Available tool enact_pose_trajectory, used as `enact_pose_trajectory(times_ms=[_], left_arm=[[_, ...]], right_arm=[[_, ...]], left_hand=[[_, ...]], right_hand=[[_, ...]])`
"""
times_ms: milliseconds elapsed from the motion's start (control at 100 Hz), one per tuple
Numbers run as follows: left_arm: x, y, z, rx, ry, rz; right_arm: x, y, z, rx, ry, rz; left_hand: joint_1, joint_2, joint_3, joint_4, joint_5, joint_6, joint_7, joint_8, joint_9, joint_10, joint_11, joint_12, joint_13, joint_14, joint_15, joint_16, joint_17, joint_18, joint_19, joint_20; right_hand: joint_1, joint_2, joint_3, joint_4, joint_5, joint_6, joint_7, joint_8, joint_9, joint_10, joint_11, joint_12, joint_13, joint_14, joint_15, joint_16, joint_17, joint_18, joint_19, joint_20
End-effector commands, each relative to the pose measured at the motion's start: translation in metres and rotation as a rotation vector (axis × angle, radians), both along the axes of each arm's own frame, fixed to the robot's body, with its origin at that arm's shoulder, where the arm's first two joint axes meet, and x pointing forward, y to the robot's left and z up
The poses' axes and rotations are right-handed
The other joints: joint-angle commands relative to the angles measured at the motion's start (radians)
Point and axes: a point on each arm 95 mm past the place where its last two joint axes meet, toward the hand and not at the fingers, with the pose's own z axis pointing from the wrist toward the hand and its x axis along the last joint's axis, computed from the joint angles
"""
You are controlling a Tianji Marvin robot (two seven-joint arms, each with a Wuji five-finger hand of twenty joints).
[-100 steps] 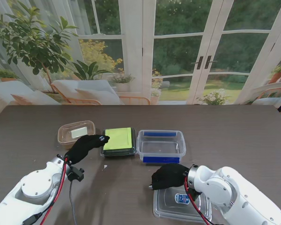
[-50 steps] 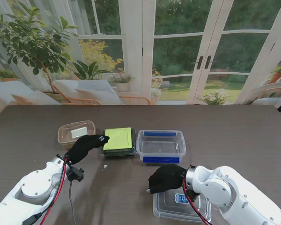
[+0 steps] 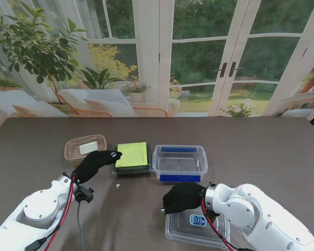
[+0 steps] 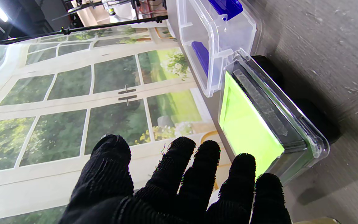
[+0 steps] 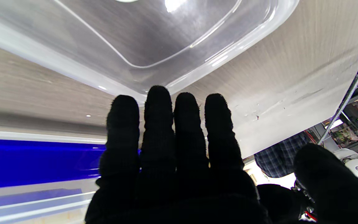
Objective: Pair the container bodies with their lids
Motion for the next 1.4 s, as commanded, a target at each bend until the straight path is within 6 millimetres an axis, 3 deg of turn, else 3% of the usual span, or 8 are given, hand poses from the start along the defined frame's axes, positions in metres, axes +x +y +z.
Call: enact_pose_trajectory(times_ms=[0,590,710,810,1100,1270,1390], left_arm=[[-0.001,-0.002,0.001,-0.001,0.003,-0.016],[0.000,-0.004,0.001,0.002,-0.005,-0.022],[-0.001,-0.007,0.005,0.006,-0.037,-0.013],[-0.004,-0.012,0.010,-0.009,-0.066,-0.011],[-0.026,-0.017,0.012,-0.020,-0.058,-0.079],[-0.047,-0.022,0.004,-0.005,-0.005,-0.172],[-0.060,-0.027,-0.001,0.013,0.028,-0.230]], right_arm=[[-0.002,0.004,-0.004,-0.004,0.012,0.018],[0.001,0.008,-0.005,0.131,-0.017,0.011],[-0.002,0.005,0.002,0.165,-0.035,-0.014],[-0.006,0.000,0.013,0.183,-0.049,-0.052],[-0.034,-0.033,0.033,0.264,-0.010,-0.284],[-0.059,-0.051,0.033,0.255,-0.012,-0.412],[-0.076,-0.058,0.029,0.244,-0.002,-0.480]], left_hand=[[0.016,0.032,-0.010,0.012,0.019,-0.025,0.003,0.006,0.023,-0.005,0.002,0.012,-0.007,-0.001,-0.012,-0.007,-0.017,-0.046,-0.025,-0.010],[0.019,0.030,-0.009,0.012,0.019,-0.021,0.003,0.007,0.022,-0.001,0.001,0.011,-0.008,0.002,-0.013,-0.007,-0.016,-0.046,-0.025,-0.012],[0.019,0.028,-0.010,0.012,0.024,-0.019,0.004,0.007,0.025,0.001,0.002,0.012,-0.004,0.001,-0.010,-0.005,-0.007,-0.042,-0.021,-0.011],[0.019,0.029,-0.009,0.012,0.024,-0.018,0.004,0.007,0.028,0.001,0.003,0.012,-0.002,0.004,-0.009,-0.005,-0.004,-0.040,-0.020,-0.011],[0.016,0.030,-0.009,0.011,0.022,-0.017,0.003,0.006,0.023,0.002,0.001,0.011,-0.002,0.007,-0.008,-0.005,0.003,-0.036,-0.016,-0.010],[0.012,0.033,-0.010,0.011,0.010,-0.016,-0.003,0.004,0.016,0.004,0.000,0.011,-0.005,0.016,-0.010,-0.005,0.013,-0.037,-0.013,-0.010],[-0.010,0.049,-0.017,0.010,0.003,-0.016,-0.006,0.002,0.012,0.004,-0.001,0.010,-0.009,0.019,-0.014,-0.009,0.020,-0.036,-0.012,-0.011]], right_hand=[[-0.030,0.022,-0.005,0.019,-0.040,-0.017,0.017,-0.010,-0.021,0.004,0.001,-0.013,-0.032,-0.012,-0.023,-0.021,-0.198,-0.046,-0.017,-0.024],[-0.032,0.002,0.035,0.015,-0.089,-0.031,0.022,-0.008,-0.059,-0.019,0.001,-0.010,-0.059,-0.024,-0.026,-0.039,-0.213,-0.055,-0.025,-0.024],[-0.038,-0.016,0.052,0.012,-0.110,-0.062,0.027,-0.005,-0.078,-0.028,0.031,0.006,-0.059,0.029,-0.005,-0.034,-0.220,0.047,-0.006,-0.013],[-0.039,-0.032,0.061,0.013,-0.117,-0.071,0.029,-0.004,-0.079,-0.002,0.075,0.026,-0.052,0.082,0.014,-0.013,-0.206,0.106,0.026,0.001],[-0.010,-0.089,0.096,0.015,-0.101,-0.033,0.036,0.000,-0.048,0.055,0.128,0.065,-0.024,0.150,0.035,0.021,-0.174,0.179,0.044,0.023],[0.008,-0.112,0.120,0.015,-0.116,-0.010,0.024,-0.001,-0.074,0.074,0.123,0.078,-0.025,0.174,0.037,0.030,-0.170,0.206,0.045,0.029],[0.012,-0.115,0.128,0.012,-0.185,0.014,0.019,0.007,-0.149,0.090,0.133,0.090,-0.069,0.182,0.021,0.028,-0.204,0.206,0.026,0.027]])
